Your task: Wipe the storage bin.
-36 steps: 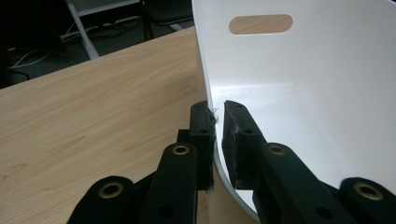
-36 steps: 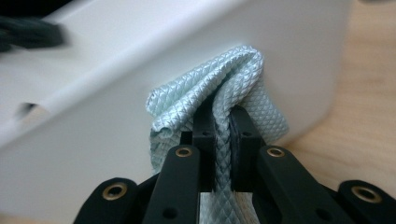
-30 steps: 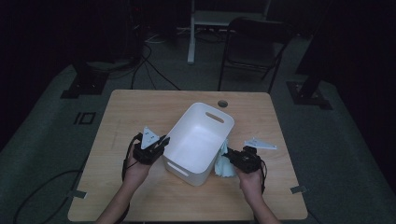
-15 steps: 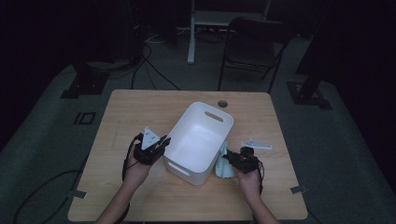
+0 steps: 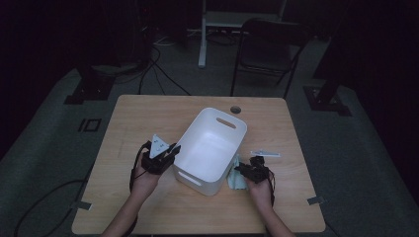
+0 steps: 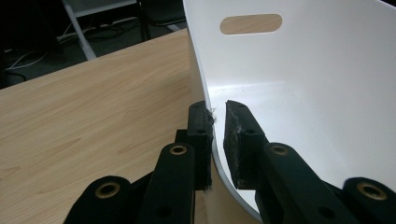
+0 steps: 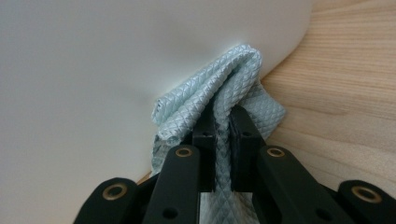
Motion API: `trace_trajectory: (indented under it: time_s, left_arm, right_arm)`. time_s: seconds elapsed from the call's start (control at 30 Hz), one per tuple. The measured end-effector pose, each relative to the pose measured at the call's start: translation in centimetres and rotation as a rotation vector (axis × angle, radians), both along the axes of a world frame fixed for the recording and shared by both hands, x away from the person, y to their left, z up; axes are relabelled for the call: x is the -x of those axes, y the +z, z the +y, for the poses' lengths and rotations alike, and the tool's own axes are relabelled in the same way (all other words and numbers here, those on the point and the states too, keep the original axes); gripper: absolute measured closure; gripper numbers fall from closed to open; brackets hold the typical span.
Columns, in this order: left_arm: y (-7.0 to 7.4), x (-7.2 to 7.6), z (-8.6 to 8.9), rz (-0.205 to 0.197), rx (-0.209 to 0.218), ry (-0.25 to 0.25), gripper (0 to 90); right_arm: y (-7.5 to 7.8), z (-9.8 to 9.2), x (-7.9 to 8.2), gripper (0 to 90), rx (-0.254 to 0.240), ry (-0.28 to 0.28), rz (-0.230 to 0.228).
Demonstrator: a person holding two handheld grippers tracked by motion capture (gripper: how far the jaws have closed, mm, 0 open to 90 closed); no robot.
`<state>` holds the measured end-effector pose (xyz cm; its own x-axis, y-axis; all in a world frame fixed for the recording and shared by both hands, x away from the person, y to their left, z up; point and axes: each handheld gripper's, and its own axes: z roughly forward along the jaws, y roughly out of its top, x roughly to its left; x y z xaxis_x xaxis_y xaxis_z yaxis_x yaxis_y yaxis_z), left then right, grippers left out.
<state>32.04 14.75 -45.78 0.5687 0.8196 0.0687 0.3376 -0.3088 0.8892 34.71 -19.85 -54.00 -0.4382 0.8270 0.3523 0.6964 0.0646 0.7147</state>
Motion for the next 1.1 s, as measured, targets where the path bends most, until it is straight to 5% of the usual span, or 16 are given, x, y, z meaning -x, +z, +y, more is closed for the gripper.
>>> trace_trajectory:
  time_s: [0.17, 0.57, 0.77, 1.1]
  left_arm:
    - [0.0, 0.1, -0.2, -0.007, -0.008, 0.009, 80.6]
    - [0.0, 0.2, -0.5, -0.019, -0.039, 0.023, 80.7]
    - [0.0, 0.2, -0.5, -0.014, -0.022, 0.014, 80.6]
    - [-0.1, 0.2, -0.6, -0.011, -0.015, 0.010, 80.1]
  right_arm:
    - [1.6, 0.1, 1.2, 83.4, -0.030, 0.017, -0.031]
    - [7.3, 0.7, 5.0, 83.2, -0.129, 0.117, -0.187]
    - [6.7, 0.8, 4.8, 83.2, -0.093, 0.110, -0.201]
    - [4.1, 0.3, 3.2, 83.3, -0.064, 0.077, -0.121]
